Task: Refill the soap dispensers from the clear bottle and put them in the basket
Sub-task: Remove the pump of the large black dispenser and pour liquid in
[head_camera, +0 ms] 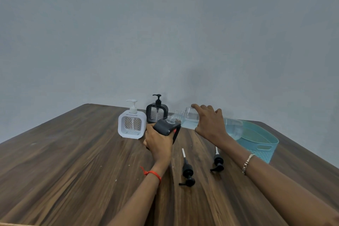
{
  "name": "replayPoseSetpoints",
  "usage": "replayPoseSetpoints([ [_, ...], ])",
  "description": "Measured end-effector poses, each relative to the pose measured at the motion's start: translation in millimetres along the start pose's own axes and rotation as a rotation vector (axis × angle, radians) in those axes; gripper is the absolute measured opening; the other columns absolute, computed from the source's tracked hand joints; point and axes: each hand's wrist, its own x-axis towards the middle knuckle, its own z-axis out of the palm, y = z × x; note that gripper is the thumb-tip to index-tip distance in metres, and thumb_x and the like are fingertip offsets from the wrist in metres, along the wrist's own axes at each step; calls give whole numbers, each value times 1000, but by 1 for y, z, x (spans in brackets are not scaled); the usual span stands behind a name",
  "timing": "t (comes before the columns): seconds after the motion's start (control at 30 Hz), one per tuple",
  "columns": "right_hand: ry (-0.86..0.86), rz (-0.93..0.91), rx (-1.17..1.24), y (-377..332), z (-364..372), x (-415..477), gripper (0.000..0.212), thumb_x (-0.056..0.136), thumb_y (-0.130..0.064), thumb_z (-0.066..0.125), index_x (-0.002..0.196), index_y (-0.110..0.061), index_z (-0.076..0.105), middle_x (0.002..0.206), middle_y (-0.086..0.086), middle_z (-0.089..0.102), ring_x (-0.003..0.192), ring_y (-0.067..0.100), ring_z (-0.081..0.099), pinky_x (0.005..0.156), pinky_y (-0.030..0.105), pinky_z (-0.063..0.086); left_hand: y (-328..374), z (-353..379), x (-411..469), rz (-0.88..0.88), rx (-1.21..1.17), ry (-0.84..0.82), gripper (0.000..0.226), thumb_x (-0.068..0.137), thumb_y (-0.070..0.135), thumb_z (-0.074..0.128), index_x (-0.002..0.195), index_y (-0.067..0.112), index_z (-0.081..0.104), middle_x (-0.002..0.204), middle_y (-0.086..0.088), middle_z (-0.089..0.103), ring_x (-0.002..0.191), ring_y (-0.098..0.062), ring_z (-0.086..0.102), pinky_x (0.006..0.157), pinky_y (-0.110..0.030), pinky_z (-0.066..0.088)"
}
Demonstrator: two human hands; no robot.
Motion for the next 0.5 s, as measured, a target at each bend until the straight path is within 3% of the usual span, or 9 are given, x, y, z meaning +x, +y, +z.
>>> replayPoseSetpoints([
  [0.5, 4, -6, -7, 1, -1, 0, 68, 71, -10, 57, 135, -23, 38, 111, 3, 59, 101, 24, 50, 83, 38, 32, 0, 1, 0, 2, 6, -7, 55, 62, 25, 85, 99, 6, 48, 101, -13, 62, 101, -30, 57, 94, -52, 43],
])
